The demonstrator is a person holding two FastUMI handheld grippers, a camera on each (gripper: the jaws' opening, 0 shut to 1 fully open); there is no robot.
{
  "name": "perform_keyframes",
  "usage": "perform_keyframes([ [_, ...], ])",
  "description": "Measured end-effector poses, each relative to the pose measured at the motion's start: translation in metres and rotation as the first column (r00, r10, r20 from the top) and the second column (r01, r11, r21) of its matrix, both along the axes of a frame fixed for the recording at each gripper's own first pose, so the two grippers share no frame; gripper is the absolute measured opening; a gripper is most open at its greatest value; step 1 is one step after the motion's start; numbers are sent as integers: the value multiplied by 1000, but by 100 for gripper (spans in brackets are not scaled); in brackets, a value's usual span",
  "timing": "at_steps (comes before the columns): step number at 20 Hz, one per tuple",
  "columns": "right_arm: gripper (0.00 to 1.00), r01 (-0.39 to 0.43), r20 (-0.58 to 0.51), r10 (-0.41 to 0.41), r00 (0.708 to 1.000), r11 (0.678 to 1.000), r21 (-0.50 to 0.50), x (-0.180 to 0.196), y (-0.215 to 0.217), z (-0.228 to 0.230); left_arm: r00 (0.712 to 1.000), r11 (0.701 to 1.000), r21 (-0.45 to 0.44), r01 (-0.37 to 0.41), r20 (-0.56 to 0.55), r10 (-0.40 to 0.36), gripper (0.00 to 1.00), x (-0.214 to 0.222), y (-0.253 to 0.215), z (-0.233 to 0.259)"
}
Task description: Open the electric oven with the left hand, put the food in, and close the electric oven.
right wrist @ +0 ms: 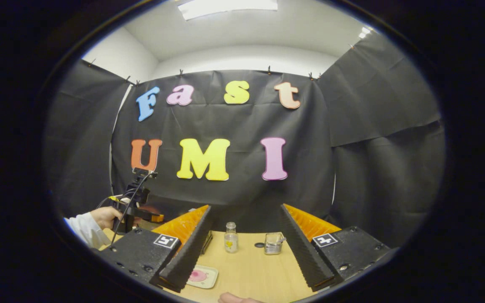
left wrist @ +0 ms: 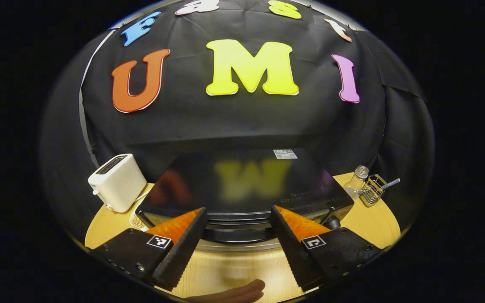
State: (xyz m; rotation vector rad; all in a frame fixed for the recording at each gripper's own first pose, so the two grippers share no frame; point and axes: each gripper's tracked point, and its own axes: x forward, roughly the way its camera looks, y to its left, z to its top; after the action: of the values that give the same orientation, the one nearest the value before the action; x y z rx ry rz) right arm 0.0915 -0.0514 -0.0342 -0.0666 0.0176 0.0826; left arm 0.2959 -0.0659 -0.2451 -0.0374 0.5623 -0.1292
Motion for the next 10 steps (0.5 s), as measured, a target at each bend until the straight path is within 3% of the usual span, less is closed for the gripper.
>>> perform_keyframes([
  [1, 96, 6, -10, -6, 1000, 1000, -4, 1, -4, -2, 1000, 1000, -10, -6, 3, 6, 96, -1, 1, 1],
  [10, 96, -43, -71, 43, 997, 999, -10, 8, 8, -13, 999, 1000, -17, 1, 32, 0, 97, -40, 2, -2],
])
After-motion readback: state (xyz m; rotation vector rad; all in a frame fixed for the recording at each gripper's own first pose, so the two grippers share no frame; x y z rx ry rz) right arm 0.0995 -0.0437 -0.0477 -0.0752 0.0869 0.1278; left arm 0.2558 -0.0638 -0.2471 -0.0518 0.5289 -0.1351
